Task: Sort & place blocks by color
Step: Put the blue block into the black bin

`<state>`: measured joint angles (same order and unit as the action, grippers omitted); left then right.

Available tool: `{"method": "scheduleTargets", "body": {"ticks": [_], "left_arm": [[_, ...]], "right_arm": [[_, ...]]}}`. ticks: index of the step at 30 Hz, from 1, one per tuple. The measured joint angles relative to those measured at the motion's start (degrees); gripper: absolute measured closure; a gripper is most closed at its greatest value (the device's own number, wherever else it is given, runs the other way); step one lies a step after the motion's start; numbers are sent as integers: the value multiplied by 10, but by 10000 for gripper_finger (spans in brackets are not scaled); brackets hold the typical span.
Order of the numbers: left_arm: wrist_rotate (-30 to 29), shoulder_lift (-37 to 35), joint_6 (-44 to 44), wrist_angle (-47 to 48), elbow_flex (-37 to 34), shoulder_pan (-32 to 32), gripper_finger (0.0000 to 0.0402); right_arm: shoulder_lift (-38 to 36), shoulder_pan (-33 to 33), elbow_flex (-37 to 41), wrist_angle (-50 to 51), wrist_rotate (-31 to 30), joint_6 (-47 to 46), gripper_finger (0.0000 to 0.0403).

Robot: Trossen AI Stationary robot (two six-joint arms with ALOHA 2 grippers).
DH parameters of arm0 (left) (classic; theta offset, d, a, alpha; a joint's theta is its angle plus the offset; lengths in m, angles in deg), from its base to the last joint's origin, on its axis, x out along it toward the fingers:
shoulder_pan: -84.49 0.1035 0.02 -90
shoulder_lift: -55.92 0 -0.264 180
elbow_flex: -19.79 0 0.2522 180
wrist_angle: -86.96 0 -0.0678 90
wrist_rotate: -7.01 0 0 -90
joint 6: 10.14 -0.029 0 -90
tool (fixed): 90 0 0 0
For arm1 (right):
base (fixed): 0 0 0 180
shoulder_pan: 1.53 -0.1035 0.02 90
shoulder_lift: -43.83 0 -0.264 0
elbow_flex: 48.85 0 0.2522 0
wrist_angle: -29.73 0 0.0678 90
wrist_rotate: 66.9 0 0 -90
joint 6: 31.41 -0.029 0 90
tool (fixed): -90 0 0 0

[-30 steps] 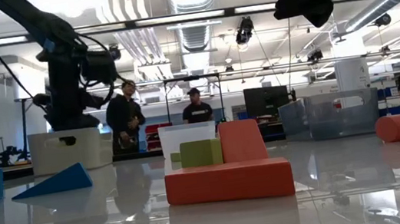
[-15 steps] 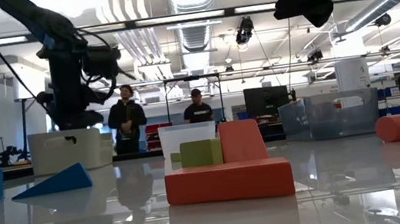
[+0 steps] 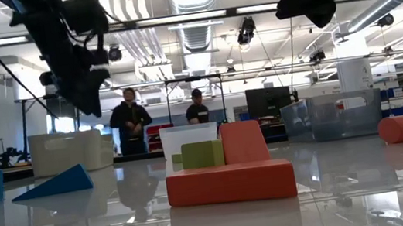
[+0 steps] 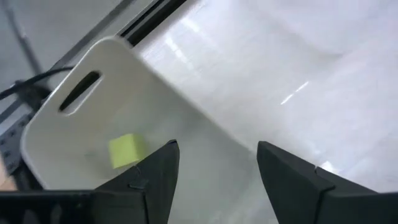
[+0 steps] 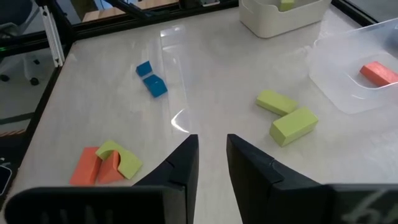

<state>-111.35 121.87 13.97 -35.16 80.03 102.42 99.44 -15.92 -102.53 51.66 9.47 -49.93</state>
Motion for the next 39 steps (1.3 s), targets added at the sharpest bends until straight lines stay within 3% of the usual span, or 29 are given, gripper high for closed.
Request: {"method": "scheduleTargets", "body": {"ticks": [8, 17, 23, 31, 39], "left_arm": [[-1, -37, 32, -40, 1, -118, 201], [26, -24, 62, -159, 0, -279, 201], [33, -10, 111, -186, 0, -378, 201], [45, 74, 208, -200, 5, -462, 201], [101, 184, 236, -200, 8, -491, 201]], "right_arm": [[0, 0, 6, -3, -1, -10, 326], [0, 0, 34, -46, -1, -10, 332], [0, 0, 40, -47, -1, -9, 328], [0, 0, 40, -79, -2, 29, 334], [0, 0, 40, -87, -2, 36, 325]]}}
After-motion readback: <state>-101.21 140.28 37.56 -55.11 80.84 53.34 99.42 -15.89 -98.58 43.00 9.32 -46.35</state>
